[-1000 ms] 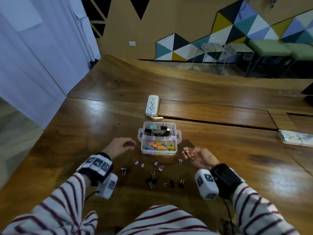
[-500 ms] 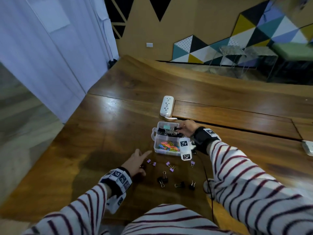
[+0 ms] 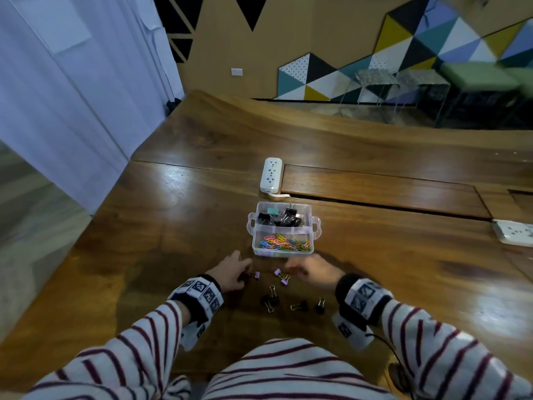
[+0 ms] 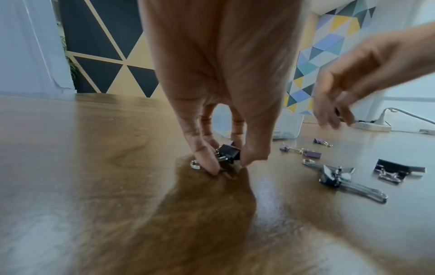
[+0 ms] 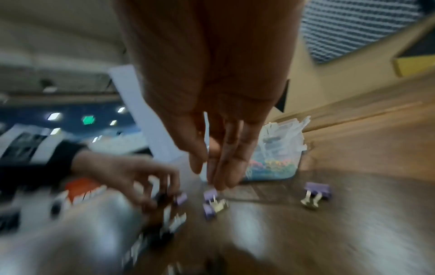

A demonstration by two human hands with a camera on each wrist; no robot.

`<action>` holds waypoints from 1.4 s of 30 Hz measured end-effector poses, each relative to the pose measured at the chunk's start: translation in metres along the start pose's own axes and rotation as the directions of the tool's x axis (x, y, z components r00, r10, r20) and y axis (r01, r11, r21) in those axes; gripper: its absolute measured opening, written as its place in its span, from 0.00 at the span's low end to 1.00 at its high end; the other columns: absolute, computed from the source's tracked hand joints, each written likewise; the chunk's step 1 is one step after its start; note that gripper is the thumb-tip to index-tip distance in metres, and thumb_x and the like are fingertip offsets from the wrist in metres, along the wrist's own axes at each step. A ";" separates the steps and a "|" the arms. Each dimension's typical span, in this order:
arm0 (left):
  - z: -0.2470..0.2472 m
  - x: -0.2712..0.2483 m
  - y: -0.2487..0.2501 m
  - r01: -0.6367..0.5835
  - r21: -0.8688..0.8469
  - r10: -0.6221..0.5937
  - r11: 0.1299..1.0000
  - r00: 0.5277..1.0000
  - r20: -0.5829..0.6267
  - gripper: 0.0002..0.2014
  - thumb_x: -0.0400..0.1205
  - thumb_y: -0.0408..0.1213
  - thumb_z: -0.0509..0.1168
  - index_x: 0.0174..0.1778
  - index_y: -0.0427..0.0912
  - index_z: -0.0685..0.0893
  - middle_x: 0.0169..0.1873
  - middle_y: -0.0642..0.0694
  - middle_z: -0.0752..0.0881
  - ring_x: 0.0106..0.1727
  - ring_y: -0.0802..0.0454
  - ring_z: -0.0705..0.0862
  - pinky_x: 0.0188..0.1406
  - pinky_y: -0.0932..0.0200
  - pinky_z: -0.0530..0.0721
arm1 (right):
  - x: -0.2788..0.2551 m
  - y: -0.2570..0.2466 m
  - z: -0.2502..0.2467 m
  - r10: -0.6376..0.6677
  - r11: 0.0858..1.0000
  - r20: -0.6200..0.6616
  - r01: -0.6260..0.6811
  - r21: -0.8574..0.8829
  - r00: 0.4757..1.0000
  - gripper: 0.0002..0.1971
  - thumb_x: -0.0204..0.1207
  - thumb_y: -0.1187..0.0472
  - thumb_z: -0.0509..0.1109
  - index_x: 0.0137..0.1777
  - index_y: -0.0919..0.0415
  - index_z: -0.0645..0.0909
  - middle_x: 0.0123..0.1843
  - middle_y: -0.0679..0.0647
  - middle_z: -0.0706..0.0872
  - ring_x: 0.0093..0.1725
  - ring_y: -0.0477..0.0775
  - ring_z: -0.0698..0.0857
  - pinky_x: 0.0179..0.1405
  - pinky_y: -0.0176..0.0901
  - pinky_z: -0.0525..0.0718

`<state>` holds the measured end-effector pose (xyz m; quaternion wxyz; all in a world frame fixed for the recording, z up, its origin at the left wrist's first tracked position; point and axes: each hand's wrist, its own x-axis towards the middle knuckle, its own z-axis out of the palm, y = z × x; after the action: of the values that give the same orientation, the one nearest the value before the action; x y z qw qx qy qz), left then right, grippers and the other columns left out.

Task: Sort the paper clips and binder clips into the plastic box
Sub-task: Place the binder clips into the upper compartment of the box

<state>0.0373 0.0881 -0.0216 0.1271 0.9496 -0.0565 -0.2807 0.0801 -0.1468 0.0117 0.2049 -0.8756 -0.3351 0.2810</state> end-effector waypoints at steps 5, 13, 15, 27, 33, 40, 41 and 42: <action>0.006 -0.009 -0.009 0.009 -0.064 -0.012 0.998 0.999 -0.045 0.14 0.76 0.35 0.67 0.56 0.43 0.74 0.50 0.49 0.66 0.51 0.53 0.71 0.50 0.60 0.73 | -0.015 0.007 0.037 0.049 0.919 0.192 0.031 -0.392 0.980 0.31 0.75 0.65 0.67 0.76 0.58 0.59 0.74 0.60 0.65 0.72 0.60 0.67 0.63 0.56 0.78; 0.010 -0.021 -0.031 0.031 -0.133 -0.038 0.991 0.998 -0.050 0.10 0.76 0.38 0.68 0.46 0.51 0.72 0.51 0.51 0.72 0.51 0.55 0.74 0.54 0.59 0.76 | -0.029 0.009 0.052 0.216 0.952 0.068 -0.194 -0.235 0.974 0.32 0.72 0.57 0.71 0.73 0.51 0.60 0.73 0.60 0.63 0.72 0.60 0.67 0.64 0.56 0.80; 0.009 -0.021 -0.032 0.040 -0.161 -0.051 0.986 0.997 -0.063 0.10 0.76 0.39 0.69 0.46 0.50 0.73 0.50 0.51 0.72 0.50 0.56 0.74 0.53 0.61 0.76 | -0.031 0.007 0.061 0.197 0.964 0.047 -0.185 -0.194 0.979 0.29 0.75 0.60 0.68 0.73 0.51 0.62 0.72 0.60 0.65 0.70 0.59 0.68 0.66 0.52 0.77; -0.077 0.030 0.030 -0.203 -0.351 0.058 0.914 0.922 -0.382 0.13 0.73 0.36 0.72 0.50 0.39 0.80 0.50 0.44 0.84 0.51 0.50 0.82 0.58 0.56 0.83 | -0.033 0.009 0.061 0.103 0.990 -0.010 -0.103 -0.097 0.995 0.12 0.78 0.66 0.63 0.59 0.61 0.78 0.61 0.58 0.77 0.52 0.52 0.76 0.50 0.37 0.73; -0.106 0.065 0.047 -0.224 -0.353 0.053 0.908 0.899 -0.435 0.15 0.69 0.30 0.74 0.49 0.34 0.80 0.53 0.37 0.84 0.55 0.43 0.82 0.57 0.51 0.83 | -0.042 0.038 0.036 0.217 0.899 -0.077 -0.169 0.405 0.973 0.12 0.68 0.66 0.75 0.35 0.46 0.81 0.37 0.42 0.84 0.35 0.31 0.83 0.40 0.24 0.79; -0.092 0.072 0.029 -0.219 -0.311 0.133 0.925 0.952 -0.276 0.16 0.74 0.25 0.68 0.57 0.38 0.83 0.63 0.41 0.81 0.67 0.46 0.77 0.69 0.49 0.76 | -0.029 0.058 -0.015 0.440 0.275 -0.053 -0.078 0.958 0.896 0.08 0.71 0.75 0.68 0.42 0.62 0.84 0.41 0.56 0.89 0.41 0.46 0.89 0.44 0.34 0.86; -0.090 0.065 0.026 -0.232 -0.312 0.134 0.922 0.943 -0.306 0.16 0.75 0.24 0.66 0.58 0.38 0.82 0.64 0.42 0.80 0.68 0.47 0.76 0.70 0.51 0.75 | -0.021 0.059 -0.022 0.452 0.205 -0.034 -0.067 0.977 0.891 0.07 0.72 0.75 0.67 0.44 0.63 0.83 0.42 0.57 0.89 0.43 0.48 0.89 0.47 0.37 0.85; -0.089 0.058 0.023 -0.233 -0.307 0.125 0.923 0.934 -0.335 0.16 0.76 0.24 0.65 0.59 0.38 0.82 0.65 0.42 0.80 0.68 0.48 0.76 0.70 0.54 0.74 | -0.011 0.057 -0.031 0.466 0.157 -0.042 -0.036 0.987 0.884 0.07 0.73 0.76 0.66 0.44 0.65 0.81 0.44 0.59 0.87 0.45 0.51 0.88 0.52 0.41 0.85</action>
<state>0.1339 0.0746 0.0264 0.3227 0.9358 -0.0739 -0.1213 0.1198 -0.1991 0.0074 0.7107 -0.6253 0.1112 0.3026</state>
